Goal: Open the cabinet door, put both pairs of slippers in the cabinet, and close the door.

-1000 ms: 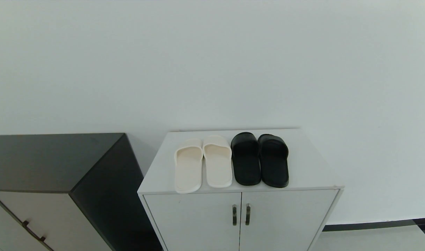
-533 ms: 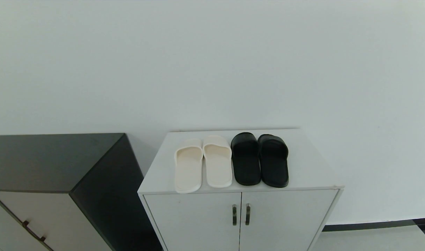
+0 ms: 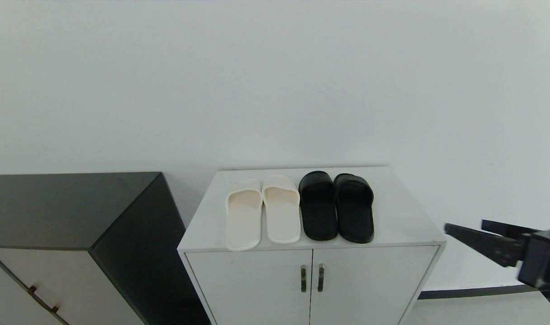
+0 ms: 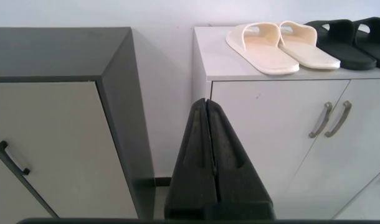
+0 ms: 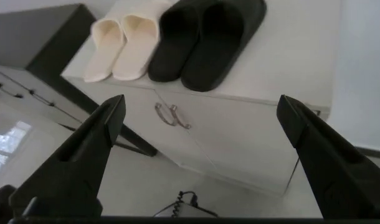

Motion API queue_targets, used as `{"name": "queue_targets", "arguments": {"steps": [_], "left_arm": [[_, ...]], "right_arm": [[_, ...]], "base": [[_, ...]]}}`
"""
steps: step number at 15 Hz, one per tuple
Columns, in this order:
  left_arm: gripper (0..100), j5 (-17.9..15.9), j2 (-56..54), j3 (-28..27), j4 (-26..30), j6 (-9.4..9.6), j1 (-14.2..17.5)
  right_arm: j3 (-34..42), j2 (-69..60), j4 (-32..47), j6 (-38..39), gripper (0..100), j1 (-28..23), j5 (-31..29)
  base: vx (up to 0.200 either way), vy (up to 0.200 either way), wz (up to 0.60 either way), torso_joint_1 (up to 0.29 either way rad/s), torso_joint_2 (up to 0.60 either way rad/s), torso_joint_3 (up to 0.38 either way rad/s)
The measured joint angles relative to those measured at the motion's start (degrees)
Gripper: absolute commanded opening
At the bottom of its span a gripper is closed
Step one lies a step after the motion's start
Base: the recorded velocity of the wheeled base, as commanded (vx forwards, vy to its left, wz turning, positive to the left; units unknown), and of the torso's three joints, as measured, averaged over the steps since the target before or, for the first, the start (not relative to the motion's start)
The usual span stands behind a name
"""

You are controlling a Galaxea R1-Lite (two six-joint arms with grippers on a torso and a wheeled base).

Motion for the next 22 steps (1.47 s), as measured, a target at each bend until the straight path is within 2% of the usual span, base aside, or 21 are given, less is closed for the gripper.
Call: {"name": "queue_targets", "arguments": {"steps": [3,7,13,17,22], "left_arm": [[0,-0.06,0.00,0.00,0.00,0.16,0.02],[0,-0.13,0.00,0.00,0.05,0.24,0.00],[0,-0.15,0.00,0.00,0.07,0.21,-0.02],[0,-0.13,0.00,0.00,0.07,0.16,0.00],[0,-0.15,0.00,0.00,0.07,0.16,0.00]], "right_arm": [[-6.33,9.85,-0.22,1.01,100,5.18,-6.46],[-13.54,23.25,-3.72,1.30,100,11.22,-19.16],[-28.07,40.50,-7.35,1.08,100,12.84,-30.57],[-34.27,49.30,-8.29,1.06,100,12.64,-32.88],[-36.19,57.11,-16.23,-1.46,100,11.48,-32.55]], "base": [[0.000,0.000,0.00,0.000,0.00,0.000],[0.000,0.000,0.00,0.000,0.00,0.000],[0.000,0.000,0.00,0.000,0.00,0.000],[0.000,0.000,0.00,0.000,0.00,0.000],[0.000,0.000,0.00,0.000,0.00,0.000]]}}
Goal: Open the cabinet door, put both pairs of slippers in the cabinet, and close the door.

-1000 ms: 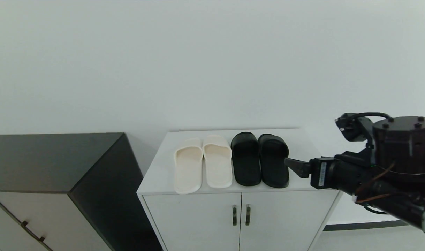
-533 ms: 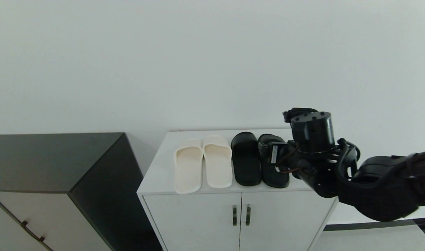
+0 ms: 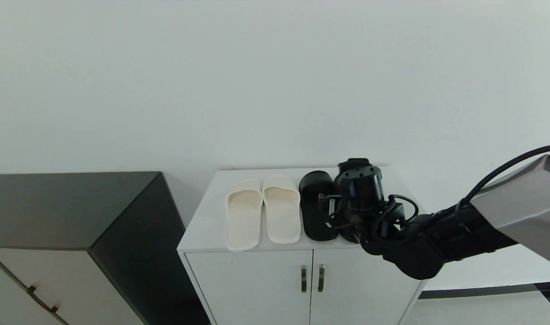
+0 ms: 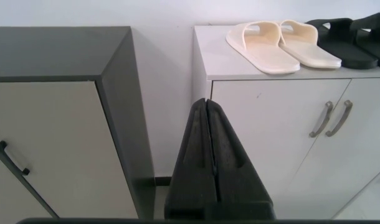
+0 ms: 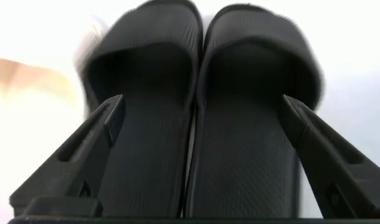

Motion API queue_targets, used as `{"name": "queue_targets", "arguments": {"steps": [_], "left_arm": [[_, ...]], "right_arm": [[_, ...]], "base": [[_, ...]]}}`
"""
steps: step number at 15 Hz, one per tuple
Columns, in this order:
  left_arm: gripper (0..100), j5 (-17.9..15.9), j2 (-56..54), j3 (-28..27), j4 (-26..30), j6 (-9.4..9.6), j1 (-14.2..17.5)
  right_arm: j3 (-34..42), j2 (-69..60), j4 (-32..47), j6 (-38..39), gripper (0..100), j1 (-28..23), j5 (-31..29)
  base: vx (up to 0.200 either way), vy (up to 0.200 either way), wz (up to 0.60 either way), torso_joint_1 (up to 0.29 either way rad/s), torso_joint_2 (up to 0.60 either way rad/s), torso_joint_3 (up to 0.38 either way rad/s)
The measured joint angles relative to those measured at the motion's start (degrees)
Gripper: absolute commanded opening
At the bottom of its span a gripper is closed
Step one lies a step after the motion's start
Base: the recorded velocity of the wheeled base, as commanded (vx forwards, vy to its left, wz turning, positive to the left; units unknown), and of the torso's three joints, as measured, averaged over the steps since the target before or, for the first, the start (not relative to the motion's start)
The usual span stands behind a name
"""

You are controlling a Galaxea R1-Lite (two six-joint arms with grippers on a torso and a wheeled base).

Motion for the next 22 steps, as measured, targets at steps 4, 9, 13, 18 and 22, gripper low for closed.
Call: {"name": "queue_targets", "arguments": {"steps": [4,9,13,18,22], "left_arm": [[0,0.01,0.00,0.00,0.00,0.00,0.00],[0,0.01,0.00,0.00,0.00,-0.02,-0.02],[0,0.00,0.00,0.00,-0.02,-0.02,0.00],[0,0.00,0.00,0.00,-0.05,-0.07,-0.02],[0,-0.07,0.00,0.00,-0.12,-0.66,0.00]], "right_arm": [[-4.34,5.11,-1.84,-1.88,100,-1.87,0.30],[-10.86,9.48,-1.95,-2.68,100,-3.85,2.33],[-14.07,11.89,-1.94,-2.89,0,-4.60,3.05],[-14.51,12.65,-2.05,-4.34,0,-4.63,2.58],[-12.24,10.15,-2.00,-4.57,0,-4.52,2.06]], "base": [[0.000,0.000,0.00,0.000,0.00,0.000],[0.000,0.000,0.00,0.000,0.00,0.000],[0.000,0.000,0.00,0.000,0.00,0.000],[0.000,0.000,0.00,0.000,0.00,0.000],[0.000,0.000,0.00,0.000,0.00,0.000]]}}
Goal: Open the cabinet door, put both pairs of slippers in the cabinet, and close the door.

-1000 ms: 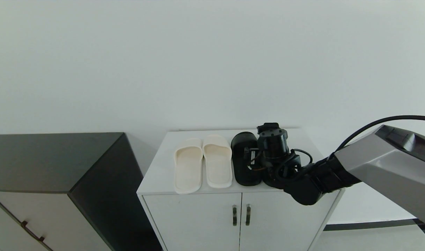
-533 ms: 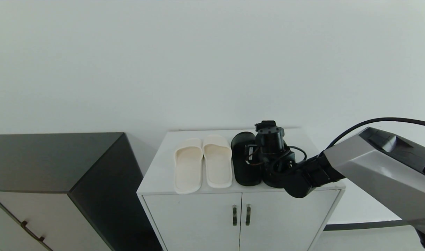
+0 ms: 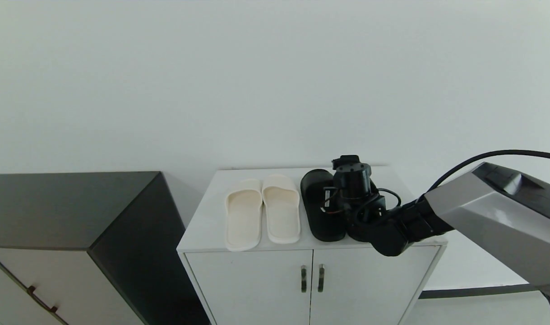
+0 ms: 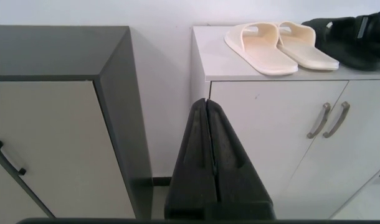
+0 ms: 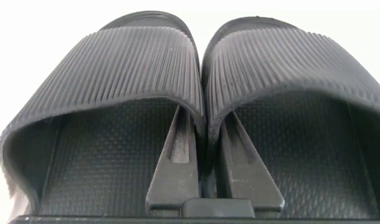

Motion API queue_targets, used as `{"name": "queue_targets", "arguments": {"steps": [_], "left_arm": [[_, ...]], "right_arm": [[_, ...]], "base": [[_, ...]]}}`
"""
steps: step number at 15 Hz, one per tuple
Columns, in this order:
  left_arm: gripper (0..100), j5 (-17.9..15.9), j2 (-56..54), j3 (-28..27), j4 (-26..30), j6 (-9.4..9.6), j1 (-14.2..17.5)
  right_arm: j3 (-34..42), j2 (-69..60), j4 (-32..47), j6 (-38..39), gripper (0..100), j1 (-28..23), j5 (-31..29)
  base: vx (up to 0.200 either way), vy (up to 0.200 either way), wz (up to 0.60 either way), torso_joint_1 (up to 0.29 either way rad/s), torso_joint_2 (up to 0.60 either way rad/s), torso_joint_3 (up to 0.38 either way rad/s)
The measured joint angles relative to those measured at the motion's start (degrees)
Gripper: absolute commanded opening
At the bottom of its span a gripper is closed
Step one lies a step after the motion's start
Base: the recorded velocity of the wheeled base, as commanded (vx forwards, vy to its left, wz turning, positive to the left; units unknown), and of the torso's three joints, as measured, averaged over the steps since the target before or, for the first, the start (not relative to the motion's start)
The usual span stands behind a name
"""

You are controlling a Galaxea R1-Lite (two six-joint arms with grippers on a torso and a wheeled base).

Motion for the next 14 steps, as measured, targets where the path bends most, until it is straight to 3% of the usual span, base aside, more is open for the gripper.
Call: {"name": "queue_targets", "arguments": {"steps": [4,8,14], "left_arm": [[0,2.68,0.00,0.00,-0.09,0.00,0.00],[0,2.79,0.00,0.00,-0.11,0.17,0.00],[0,2.79,0.00,0.00,-0.11,0.09,0.00]], "right_arm": [[7.69,-7.34,-0.02,0.00,0,1.11,0.27],[19.48,-19.19,0.13,-0.05,0,4.85,2.99],[33.99,-32.87,0.11,-1.91,0,9.46,24.14]], "base": [[0.000,0.000,0.00,0.000,0.00,0.000],[0.000,0.000,0.00,0.000,0.00,0.000],[0.000,0.000,0.00,0.000,0.00,0.000]]}}
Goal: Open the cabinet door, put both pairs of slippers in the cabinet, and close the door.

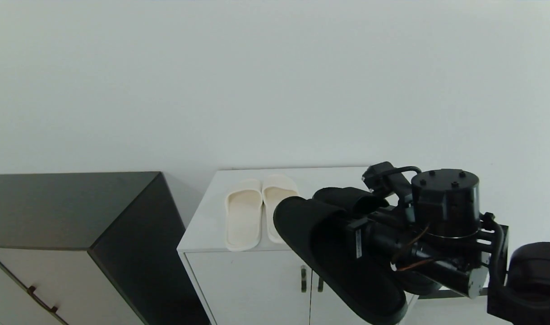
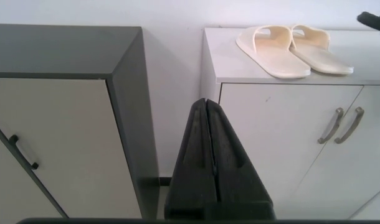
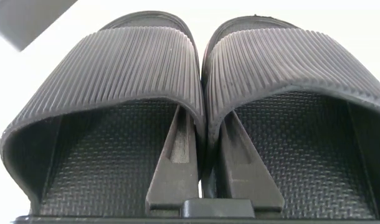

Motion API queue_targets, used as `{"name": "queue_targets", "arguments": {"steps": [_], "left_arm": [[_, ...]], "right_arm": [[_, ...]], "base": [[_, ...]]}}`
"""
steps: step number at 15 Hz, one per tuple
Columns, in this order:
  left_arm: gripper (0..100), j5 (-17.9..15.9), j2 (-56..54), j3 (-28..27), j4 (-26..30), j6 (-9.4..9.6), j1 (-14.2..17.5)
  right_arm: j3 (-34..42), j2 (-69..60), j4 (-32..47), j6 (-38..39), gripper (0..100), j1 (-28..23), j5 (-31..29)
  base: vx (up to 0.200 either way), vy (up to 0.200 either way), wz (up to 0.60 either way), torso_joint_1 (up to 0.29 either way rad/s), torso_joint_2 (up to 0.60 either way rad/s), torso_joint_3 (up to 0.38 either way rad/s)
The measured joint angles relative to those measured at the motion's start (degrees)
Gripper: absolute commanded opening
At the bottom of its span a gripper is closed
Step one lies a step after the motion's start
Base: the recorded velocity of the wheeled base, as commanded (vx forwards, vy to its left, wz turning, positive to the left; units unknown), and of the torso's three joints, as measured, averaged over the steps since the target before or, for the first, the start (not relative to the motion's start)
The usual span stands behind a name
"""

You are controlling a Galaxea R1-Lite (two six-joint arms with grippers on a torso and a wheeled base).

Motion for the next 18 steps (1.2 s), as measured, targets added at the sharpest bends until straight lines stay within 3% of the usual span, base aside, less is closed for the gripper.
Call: {"name": "queue_targets", "arguments": {"steps": [5,15,18], "left_arm": [[0,-0.04,0.00,0.00,0.00,0.00,0.00],[0,-0.09,0.00,0.00,-0.02,-0.05,-0.02],[0,-0.06,0.00,0.00,0.00,-0.02,0.00]], "right_arm": [[3.35,-3.22,0.09,-0.11,0,0.35,4.28],[4.29,-3.55,-0.16,-1.34,0,0.24,4.11],[4.62,-3.57,-0.11,-1.44,0,0.28,4.11]], "base": [[0.000,0.000,0.00,0.000,0.00,0.000],[-0.200,0.000,0.00,-0.002,0.00,0.003],[0.000,0.000,0.00,0.000,0.00,0.000]]}}
